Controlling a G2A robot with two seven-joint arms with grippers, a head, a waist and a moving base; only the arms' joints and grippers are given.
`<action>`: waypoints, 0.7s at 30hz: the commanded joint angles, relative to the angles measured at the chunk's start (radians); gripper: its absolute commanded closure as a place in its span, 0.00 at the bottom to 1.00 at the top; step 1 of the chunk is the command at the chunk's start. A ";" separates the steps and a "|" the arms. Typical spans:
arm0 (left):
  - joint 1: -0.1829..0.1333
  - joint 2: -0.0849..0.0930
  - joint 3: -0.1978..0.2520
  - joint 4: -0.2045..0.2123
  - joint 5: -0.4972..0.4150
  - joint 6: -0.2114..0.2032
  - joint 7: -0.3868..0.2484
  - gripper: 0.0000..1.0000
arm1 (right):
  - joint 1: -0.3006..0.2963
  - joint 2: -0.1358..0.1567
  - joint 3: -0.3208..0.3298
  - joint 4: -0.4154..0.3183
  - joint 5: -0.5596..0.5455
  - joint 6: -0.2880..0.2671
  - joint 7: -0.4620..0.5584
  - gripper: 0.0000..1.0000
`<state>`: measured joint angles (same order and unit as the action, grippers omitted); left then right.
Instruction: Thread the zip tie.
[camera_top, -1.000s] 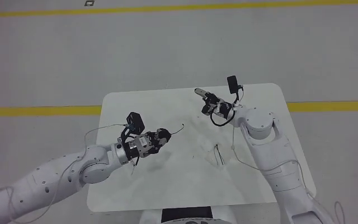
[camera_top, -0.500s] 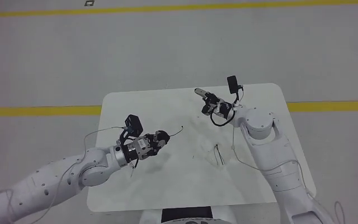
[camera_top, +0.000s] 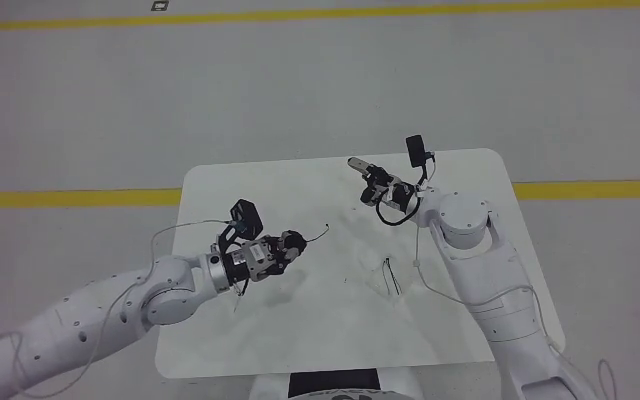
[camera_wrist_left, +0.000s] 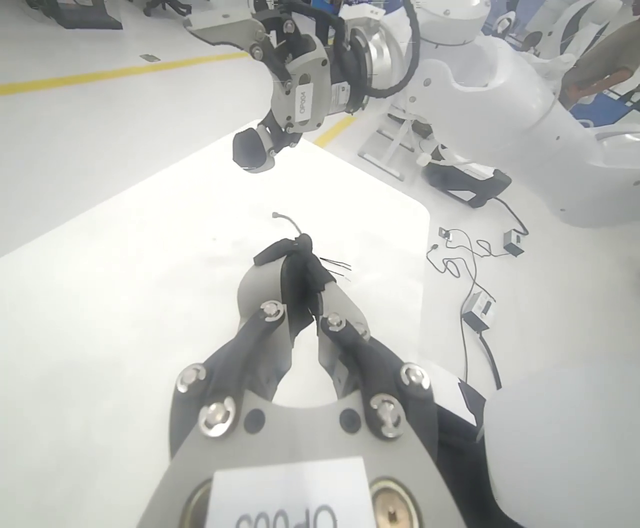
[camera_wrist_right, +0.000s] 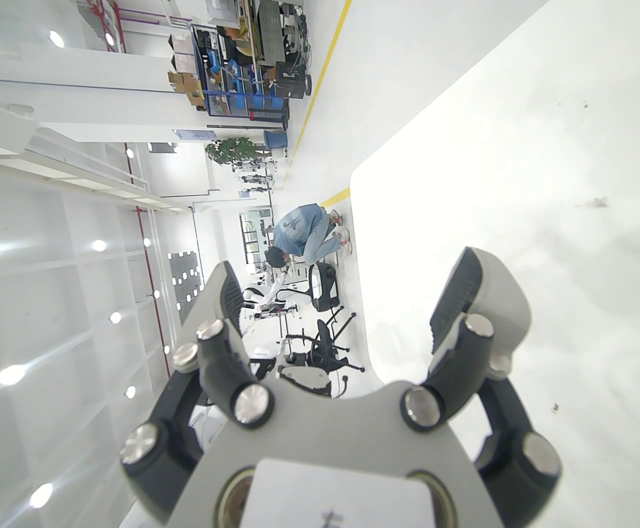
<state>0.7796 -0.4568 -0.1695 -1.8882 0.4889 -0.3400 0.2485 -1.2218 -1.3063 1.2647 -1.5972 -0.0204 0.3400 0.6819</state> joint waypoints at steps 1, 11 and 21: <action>0.003 0.002 -0.001 -0.016 0.010 0.000 0.001 1.00 | 0.000 0.000 0.000 0.000 0.000 0.000 0.000 0.00; 0.034 0.003 -0.001 -0.022 -0.001 0.000 0.002 1.00 | 0.000 0.000 0.000 0.000 0.000 0.000 0.000 0.00; 0.043 -0.003 -0.001 -0.026 -0.001 0.000 -0.007 1.00 | 0.000 0.000 0.000 0.000 0.000 0.000 0.000 0.00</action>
<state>0.8226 -0.4593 -0.1700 -1.9089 0.4874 -0.3400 0.2475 -1.2218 -1.3063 1.2647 -1.5972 -0.0204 0.3400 0.6819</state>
